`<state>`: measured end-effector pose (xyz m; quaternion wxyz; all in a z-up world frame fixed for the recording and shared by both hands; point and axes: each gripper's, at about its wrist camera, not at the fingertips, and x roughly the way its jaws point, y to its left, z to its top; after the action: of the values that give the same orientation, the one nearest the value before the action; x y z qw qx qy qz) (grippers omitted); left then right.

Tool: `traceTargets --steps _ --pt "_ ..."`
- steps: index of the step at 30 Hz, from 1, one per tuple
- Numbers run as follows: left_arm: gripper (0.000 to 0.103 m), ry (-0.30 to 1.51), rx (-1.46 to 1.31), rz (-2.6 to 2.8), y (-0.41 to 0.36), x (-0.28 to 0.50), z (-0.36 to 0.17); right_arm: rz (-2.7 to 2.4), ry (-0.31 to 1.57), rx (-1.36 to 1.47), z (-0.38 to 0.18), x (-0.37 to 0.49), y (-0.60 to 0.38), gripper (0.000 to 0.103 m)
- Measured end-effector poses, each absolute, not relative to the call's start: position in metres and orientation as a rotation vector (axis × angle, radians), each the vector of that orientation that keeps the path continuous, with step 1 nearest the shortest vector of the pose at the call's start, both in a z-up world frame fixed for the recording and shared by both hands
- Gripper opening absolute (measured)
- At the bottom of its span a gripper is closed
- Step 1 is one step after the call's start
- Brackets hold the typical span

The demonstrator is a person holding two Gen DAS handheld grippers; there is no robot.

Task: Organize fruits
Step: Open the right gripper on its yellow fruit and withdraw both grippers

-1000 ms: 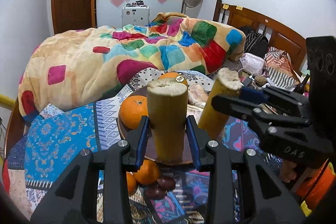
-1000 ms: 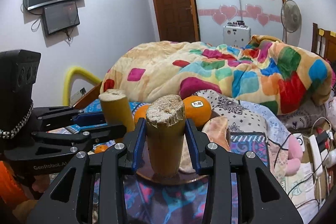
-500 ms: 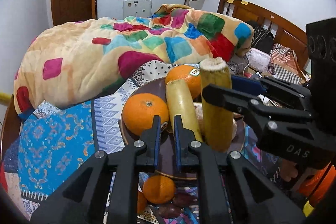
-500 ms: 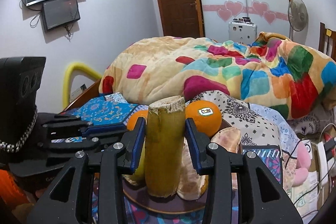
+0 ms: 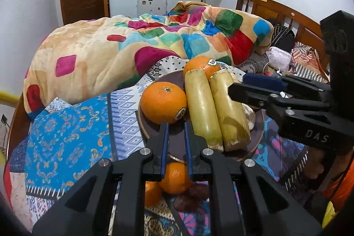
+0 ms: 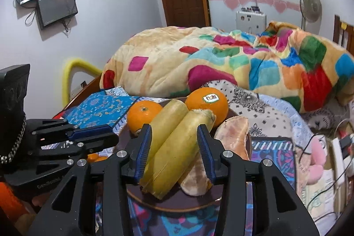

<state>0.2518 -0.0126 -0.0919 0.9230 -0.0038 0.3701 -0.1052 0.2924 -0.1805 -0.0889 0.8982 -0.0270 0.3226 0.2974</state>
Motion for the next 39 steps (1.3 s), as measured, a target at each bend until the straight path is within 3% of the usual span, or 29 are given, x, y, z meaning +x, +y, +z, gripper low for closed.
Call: traceTargets --steps 4,9,13,19,26,28,39 --pt "0.030 0.729 -0.026 -0.180 -0.003 0.238 -0.081 0.637 0.632 -0.092 -0.079 0.273 -0.176 0.040" --pt "0.032 0.718 -0.030 -0.151 0.009 0.220 -0.071 0.644 0.602 -0.126 -0.070 0.251 -0.167 0.040" --pt "0.046 0.708 -0.015 -0.130 0.016 0.204 -0.068 0.651 0.599 -0.135 -0.070 0.239 -0.162 0.044" --pt "0.058 0.733 -0.007 -0.119 0.025 0.191 -0.078 0.665 0.634 -0.143 -0.080 0.234 -0.151 0.044" --pt "0.057 0.823 -0.006 -0.142 0.028 0.198 -0.109 0.670 0.671 -0.165 -0.095 0.231 -0.145 0.044" --pt "0.051 0.849 -0.007 -0.156 0.028 0.200 -0.120 0.669 0.673 -0.177 -0.097 0.229 -0.144 0.044" --pt "0.039 0.911 -0.004 -0.180 0.025 0.216 -0.138 0.719 0.737 -0.160 -0.114 0.234 -0.139 0.044"
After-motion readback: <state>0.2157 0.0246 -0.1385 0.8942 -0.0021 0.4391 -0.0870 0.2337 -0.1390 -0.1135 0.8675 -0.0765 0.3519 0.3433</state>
